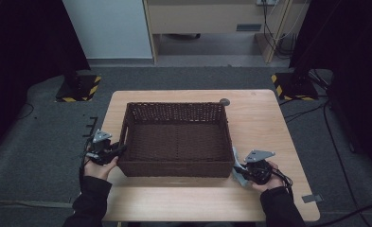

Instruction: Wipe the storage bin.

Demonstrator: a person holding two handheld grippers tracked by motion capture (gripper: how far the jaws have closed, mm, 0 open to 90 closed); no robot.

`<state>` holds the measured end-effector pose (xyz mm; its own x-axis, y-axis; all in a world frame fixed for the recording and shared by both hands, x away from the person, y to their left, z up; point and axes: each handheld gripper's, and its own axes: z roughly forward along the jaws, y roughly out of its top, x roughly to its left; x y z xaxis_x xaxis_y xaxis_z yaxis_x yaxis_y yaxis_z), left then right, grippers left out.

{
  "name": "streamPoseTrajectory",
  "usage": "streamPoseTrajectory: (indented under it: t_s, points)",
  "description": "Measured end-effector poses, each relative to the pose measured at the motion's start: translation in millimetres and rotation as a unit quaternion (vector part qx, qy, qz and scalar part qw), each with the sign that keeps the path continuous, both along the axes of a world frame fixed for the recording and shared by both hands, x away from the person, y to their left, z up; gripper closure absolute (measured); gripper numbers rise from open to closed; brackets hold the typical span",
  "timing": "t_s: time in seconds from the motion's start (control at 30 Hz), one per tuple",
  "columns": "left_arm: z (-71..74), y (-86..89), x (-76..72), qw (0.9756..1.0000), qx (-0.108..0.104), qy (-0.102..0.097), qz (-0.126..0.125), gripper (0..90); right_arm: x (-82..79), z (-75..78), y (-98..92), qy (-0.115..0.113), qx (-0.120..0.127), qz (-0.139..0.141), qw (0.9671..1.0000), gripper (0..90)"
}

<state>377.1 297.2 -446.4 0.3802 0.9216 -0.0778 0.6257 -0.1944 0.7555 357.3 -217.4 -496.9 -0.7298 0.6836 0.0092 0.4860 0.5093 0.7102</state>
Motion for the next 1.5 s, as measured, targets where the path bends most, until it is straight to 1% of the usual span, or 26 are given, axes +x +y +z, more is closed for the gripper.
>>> streamPoseTrajectory:
  t_s: [0.03,0.07,0.13,0.17,0.2,0.27,0.3,0.37,0.43,0.5,0.53,0.57,0.67,0.7,0.77,0.87,0.93,1.0,1.03,1.07,1.13,1.27,1.3,1.37,1.43,1.5]
  points:
    - [0.1,0.4,0.5,1.0000,0.000,0.001,-0.001,66.5,-0.5,6.3,-1.5,-0.012,0.007,-0.002,0.9999,83.1]
    - [0.0,0.3,0.5,1.0000,0.000,0.000,-0.002,66.4,-2.3,15.7,-3.4,-0.031,0.024,-0.005,0.9992,83.1]
    - [-0.1,0.4,0.3,1.0000,-0.001,0.000,-0.002,66.3,-7.1,30.9,-6.1,-0.057,0.053,-0.003,0.9970,83.2]
    - [-0.2,0.6,0.3,1.0000,-0.001,0.000,-0.002,66.2,-9.5,36.5,-6.6,-0.066,0.061,0.000,0.9959,83.2]
    - [-0.3,0.7,0.2,1.0000,-0.002,0.000,-0.003,66.2,-11.4,39.8,-6.4,-0.070,0.064,0.003,0.9955,83.2]
    - [-0.5,0.7,-0.2,1.0000,-0.003,-0.002,-0.002,66.0,-14.9,43.6,-4.6,-0.075,0.060,0.014,0.9952,83.2]
    - [-0.5,0.7,-0.2,1.0000,-0.003,-0.002,-0.002,66.0,-15.6,42.6,-3.6,-0.075,0.058,0.016,0.9954,83.2]
    - [-0.5,1.2,0.1,1.0000,-0.005,0.000,-0.003,65.8,-15.9,37.4,-1.4,-0.066,0.051,0.019,0.9964,83.2]
    - [-0.9,1.7,0.1,1.0000,-0.008,0.000,-0.002,65.7,-14.6,26.8,0.9,-0.047,0.035,0.018,0.9981,83.2]
    - [-1.0,1.7,-0.1,1.0000,-0.009,-0.001,-0.002,65.7,-12.6,17.0,2.0,-0.031,0.022,0.017,0.9991,83.3]
    - [-1.0,1.4,-0.3,1.0000,-0.009,-0.001,-0.001,65.7,-11.3,10.7,2.4,-0.018,0.017,0.014,0.9996,83.3]
    - [-0.8,1.2,-0.5,1.0000,-0.008,-0.001,-0.001,65.8,-10.3,6.3,2.6,-0.011,0.010,0.013,0.9998,83.3]
    - [-0.7,0.8,-0.8,1.0000,-0.007,0.000,0.000,65.8,-10.5,0.0,3.2,0.003,0.004,0.009,0.9999,83.2]
    - [-0.7,0.9,-0.6,1.0000,-0.007,0.000,-0.001,65.8,-11.0,0.7,2.6,0.002,0.004,0.012,0.9999,83.2]
    - [-0.9,1.2,-0.7,1.0000,-0.009,0.000,0.000,65.7,-13.3,8.2,0.4,-0.010,0.016,0.010,0.9998,83.2]
    - [-1.2,1.3,-0.8,0.9999,-0.011,-0.001,0.000,65.6,-21.5,29.8,-5.1,-0.046,0.049,0.007,0.9977,83.2]
    - [-1.1,1.0,-0.9,1.0000,-0.009,-0.001,0.000,65.6,-28.8,41.2,-7.8,-0.064,0.064,0.010,0.9958,83.3]
    - [-0.9,0.9,-1.0,1.0000,-0.008,0.000,0.000,65.6,-35.0,47.2,-8.3,-0.072,0.072,0.013,0.9947,83.3]
    - [-1.0,0.9,-1.0,1.0000,-0.009,-0.001,0.000,65.6,-36.9,47.8,-7.8,-0.073,0.071,0.014,0.9947,83.3]
    - [-1.1,0.9,-1.1,1.0000,-0.010,-0.001,0.000,65.7,-37.7,47.0,-7.2,-0.073,0.070,0.016,0.9948,83.3]
    - [-1.1,0.9,-1.2,1.0000,-0.009,-0.001,0.000,65.6,-38.3,41.1,-5.4,-0.064,0.067,0.017,0.9956,83.3]
    - [-1.0,0.8,-1.3,1.0000,-0.009,-0.001,0.000,65.6,-35.0,19.0,-2.8,-0.028,0.040,0.014,0.9987,83.4]
    - [-1.0,0.8,-1.3,1.0000,-0.009,-0.001,0.000,65.6,-33.5,12.6,-2.1,-0.016,0.033,0.011,0.9993,83.3]
    - [-1.0,0.8,-1.3,1.0000,-0.009,-0.001,0.000,65.6,-31.9,6.1,-0.9,-0.003,0.024,0.010,0.9996,83.3]
    - [-1.1,0.8,-1.2,1.0000,-0.010,-0.001,0.000,65.5,-32.8,5.2,0.1,0.000,0.023,0.010,0.9997,83.3]
    - [-1.1,0.8,-1.3,1.0000,-0.009,-0.001,0.000,65.4,-34.6,13.2,-1.4,-0.014,0.035,0.007,0.9993,83.2]
